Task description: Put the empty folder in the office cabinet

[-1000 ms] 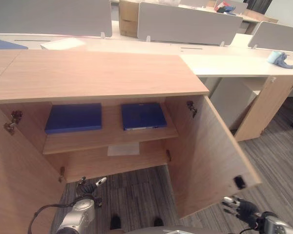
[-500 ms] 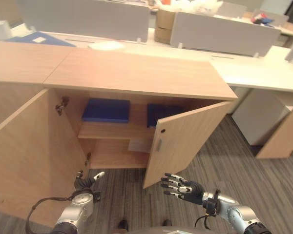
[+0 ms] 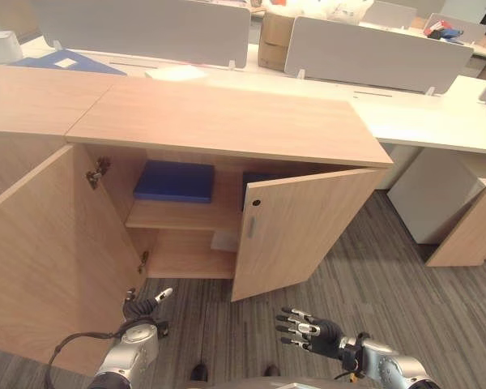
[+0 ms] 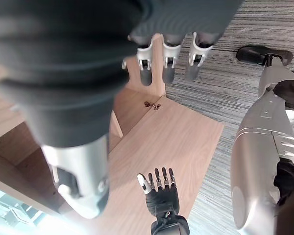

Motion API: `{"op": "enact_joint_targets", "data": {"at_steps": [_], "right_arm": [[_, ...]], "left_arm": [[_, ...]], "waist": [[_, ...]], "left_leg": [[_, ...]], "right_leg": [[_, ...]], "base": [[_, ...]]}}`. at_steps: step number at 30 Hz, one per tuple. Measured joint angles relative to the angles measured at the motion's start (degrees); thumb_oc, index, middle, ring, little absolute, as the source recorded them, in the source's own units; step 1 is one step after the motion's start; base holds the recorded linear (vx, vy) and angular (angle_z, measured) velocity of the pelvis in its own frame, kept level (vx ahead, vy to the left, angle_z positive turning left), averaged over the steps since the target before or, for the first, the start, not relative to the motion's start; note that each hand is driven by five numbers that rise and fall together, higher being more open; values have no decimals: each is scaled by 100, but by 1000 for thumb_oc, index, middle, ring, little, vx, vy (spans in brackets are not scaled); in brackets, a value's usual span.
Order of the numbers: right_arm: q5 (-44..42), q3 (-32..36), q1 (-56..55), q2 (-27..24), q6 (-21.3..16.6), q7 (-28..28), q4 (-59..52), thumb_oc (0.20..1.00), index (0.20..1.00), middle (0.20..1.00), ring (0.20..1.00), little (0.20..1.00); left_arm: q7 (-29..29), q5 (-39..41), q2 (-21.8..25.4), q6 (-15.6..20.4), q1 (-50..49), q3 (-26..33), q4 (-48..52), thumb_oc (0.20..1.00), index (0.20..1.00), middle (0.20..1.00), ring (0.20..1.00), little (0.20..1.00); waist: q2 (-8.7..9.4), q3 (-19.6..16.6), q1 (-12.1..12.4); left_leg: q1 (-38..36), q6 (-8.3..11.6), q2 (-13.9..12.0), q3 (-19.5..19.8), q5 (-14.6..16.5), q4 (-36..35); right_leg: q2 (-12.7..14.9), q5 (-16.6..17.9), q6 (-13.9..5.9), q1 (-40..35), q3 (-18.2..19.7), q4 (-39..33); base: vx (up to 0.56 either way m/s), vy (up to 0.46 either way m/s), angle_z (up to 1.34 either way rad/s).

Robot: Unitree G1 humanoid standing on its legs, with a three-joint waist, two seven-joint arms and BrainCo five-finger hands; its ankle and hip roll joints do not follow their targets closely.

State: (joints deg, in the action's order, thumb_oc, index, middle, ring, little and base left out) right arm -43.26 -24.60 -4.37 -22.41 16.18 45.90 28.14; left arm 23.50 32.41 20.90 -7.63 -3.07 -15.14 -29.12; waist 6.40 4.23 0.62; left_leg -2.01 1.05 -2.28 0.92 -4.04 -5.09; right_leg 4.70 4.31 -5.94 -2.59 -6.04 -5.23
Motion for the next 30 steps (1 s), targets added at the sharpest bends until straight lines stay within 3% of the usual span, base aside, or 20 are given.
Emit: {"op": "enact_joint_targets", "data": {"at_steps": [6,10,11,16,17,18,20,22,23,25,30], "right_arm": [[45,42,169,-58,-50,-440,1104,1000,1000,1000,1000,1000],[-73,518,355,-98,-254,-821,2167,1000,1000,1000,1000,1000],[-68,732,395,-121,-298,-939,2428,1000,1000,1000,1000,1000],[-62,746,416,-94,-382,-1025,2873,1000,1000,1000,1000,1000],[-60,742,389,-88,-383,-1041,2874,1000,1000,1000,1000,1000],[-53,755,246,28,-408,-1055,2986,1000,1000,1000,1000,1000],[-48,967,205,145,-492,-1053,3239,1000,1000,1000,1000,1000],[-5,1302,172,98,-514,-1071,3547,1000,1000,1000,1000,1000],[18,1462,179,179,-537,-1132,3769,1000,1000,1000,1000,1000],[184,1591,115,317,-543,-1099,3844,1000,1000,1000,1000,1000],[223,1592,20,597,-623,-1023,3946,1000,1000,1000,1000,1000]], "left_arm": [[335,110,-218,165,-137,369,0,1000,1000,1000,1000,1000],[543,171,-375,244,-200,679,-269,1000,1000,1000,1000,1000],[581,264,-525,272,-180,893,-625,1000,1000,1000,1000,1000],[690,277,-652,432,-572,1138,-1261,1000,1000,1000,1000,1000],[701,276,-653,447,-568,1139,-1350,1000,1000,1000,1000,1000],[751,279,-653,528,-556,1281,-1625,1000,1000,1000,1000,1000],[855,339,-660,648,-487,1458,-1906,1000,1000,1000,1000,1000],[902,366,-719,774,-407,1653,-2168,1000,1000,1000,1000,1000],[941,476,-664,888,-296,1979,-2431,1000,1000,1000,1000,1000],[969,503,-498,1105,-251,2255,-2543,1000,1000,1000,1000,1000],[930,502,138,1324,-302,2488,-2950,1000,1000,1000,1000,1000]], "waist": [[-178,63,218],[-495,302,427],[-678,426,455],[-848,518,434],[-830,532,413],[-622,541,290],[-502,523,133],[-702,526,29],[-686,539,-22],[-498,560,-15],[-221,407,-7]], "left_leg": [[-46,72,-171,309,-171,3],[96,394,-290,664,-462,85],[94,418,-310,741,-485,63],[84,393,-278,549,-419,190],[127,388,-256,439,-305,330],[142,348,-173,178,0,731],[19,337,-155,95,68,658],[-270,285,-214,90,90,311],[-355,227,-44,72,-8,-2],[-321,70,173,60,31,-1],[-342,-66,372,30,93,-2]], "right_leg": [[-213,-20,190,-197,-254,-1],[-348,-98,312,-270,-628,-1],[-359,-99,339,-273,-743,6],[-258,-53,518,-284,-799,0],[-201,-76,553,-281,-817,-1],[123,-26,578,-285,-886,-1],[374,-74,394,-258,-832,4],[376,46,163,-239,-702,35],[487,74,80,-206,-551,34],[657,127,-47,-127,-230,8],[832,136,-77,-130,-94,36]], "base": [[-122,-161,30],[-109,-7,47],[-76,92,37],[-58,167,2],[-70,279,4],[-65,312,8],[-60,284,12],[-59,224,6],[-62,231,-1],[-37,139,-2],[-41,132,0]]}}
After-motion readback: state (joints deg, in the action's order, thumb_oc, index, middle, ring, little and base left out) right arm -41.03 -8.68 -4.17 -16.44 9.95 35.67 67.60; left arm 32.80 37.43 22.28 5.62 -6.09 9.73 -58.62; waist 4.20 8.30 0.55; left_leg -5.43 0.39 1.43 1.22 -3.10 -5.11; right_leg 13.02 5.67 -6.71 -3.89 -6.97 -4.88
